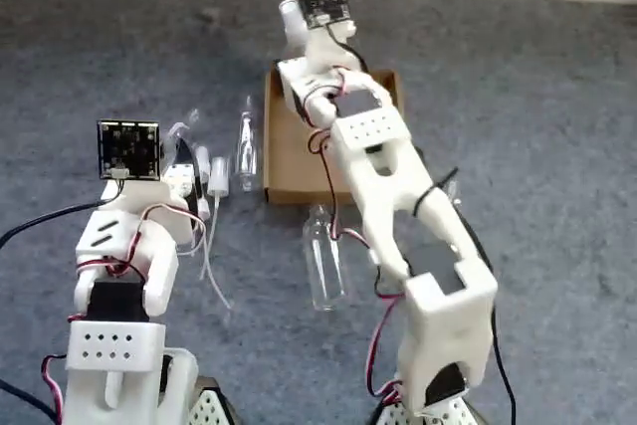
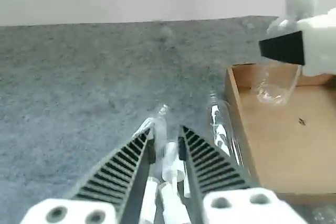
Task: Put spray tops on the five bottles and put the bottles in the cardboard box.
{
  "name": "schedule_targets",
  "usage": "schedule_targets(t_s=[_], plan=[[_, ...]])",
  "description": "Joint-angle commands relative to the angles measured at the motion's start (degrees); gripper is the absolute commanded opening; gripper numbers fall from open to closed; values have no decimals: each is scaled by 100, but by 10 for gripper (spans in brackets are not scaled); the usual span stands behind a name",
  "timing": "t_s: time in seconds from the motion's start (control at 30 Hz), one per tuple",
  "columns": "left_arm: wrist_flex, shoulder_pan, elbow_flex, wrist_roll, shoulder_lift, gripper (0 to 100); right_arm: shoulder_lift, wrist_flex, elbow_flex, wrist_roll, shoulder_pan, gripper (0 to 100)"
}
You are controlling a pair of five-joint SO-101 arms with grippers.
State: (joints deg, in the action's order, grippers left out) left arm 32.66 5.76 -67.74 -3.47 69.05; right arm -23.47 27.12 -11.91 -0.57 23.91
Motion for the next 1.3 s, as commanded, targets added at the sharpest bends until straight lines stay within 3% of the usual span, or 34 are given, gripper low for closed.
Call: schedule_targets(t_s=[0.0,0.37,0.77,1.0,1.27], plan=[[-149,48,40,18,-57,34,-242,-180,-787,-18,-48,5],[-141,48,40,18,-57,34,-1305,-180,-1657,-18,136,5],[-132,48,40,18,-57,34,-1481,-163,-1727,-18,242,12],[-132,48,40,18,-57,34,-1473,-154,-1701,-35,365,158],[-123,48,40,18,-57,34,-1473,66,-1719,-53,382,217]])
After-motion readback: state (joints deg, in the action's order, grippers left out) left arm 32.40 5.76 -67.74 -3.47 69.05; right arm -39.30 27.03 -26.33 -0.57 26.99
